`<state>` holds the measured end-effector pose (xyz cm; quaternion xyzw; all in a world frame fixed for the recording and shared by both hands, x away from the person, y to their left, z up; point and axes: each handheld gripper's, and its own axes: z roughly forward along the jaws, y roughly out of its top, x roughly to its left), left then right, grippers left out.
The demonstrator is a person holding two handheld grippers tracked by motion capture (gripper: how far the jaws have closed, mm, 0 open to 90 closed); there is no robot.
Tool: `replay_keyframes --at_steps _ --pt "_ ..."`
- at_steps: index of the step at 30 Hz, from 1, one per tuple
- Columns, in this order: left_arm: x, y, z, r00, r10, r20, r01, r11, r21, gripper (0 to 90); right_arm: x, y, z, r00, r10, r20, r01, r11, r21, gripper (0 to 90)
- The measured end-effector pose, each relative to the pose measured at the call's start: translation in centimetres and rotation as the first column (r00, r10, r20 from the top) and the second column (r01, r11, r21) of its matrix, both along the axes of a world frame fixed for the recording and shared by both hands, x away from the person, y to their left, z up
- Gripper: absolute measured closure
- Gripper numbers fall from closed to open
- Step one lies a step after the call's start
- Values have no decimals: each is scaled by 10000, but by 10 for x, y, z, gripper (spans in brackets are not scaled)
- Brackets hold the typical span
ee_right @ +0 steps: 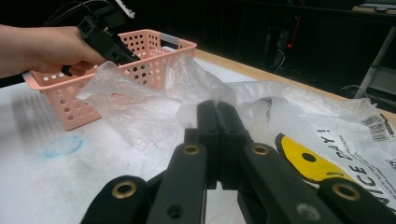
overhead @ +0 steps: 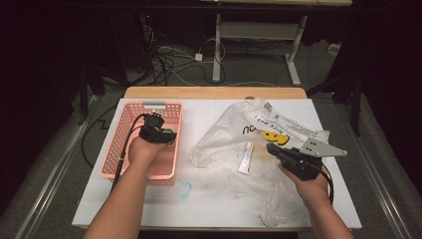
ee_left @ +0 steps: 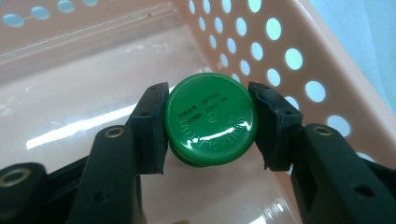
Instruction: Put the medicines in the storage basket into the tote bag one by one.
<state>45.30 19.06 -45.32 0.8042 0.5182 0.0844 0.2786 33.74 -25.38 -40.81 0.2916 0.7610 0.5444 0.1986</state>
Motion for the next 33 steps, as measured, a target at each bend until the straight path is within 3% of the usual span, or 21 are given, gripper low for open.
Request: replay_keyframes --at_steps 3,5,18,24,33 --pt "-1 -1 1 10000 38 66 -40 9996 271 502 0 0 0 10000 6 10 -6 10000 3 900" --pt "-2 1 3 9999 85 85 -87 9997 212 503 0 0 0 10000 11 34 -11 10000 2 900" --pt "-25 14 23 9949 464 891 -425 9980 -458 503 -1 -1 1 10000 20 79 -20 10000 25 900" --pt "-39 24 31 9905 623 1224 -504 9939 -980 503 -1 0 0 10000 -13 28 13 10000 25 900" --pt "-58 36 38 9832 796 1643 -588 9901 -1276 503 -1 1 -2 10000 13 -24 -13 10000 -24 900"
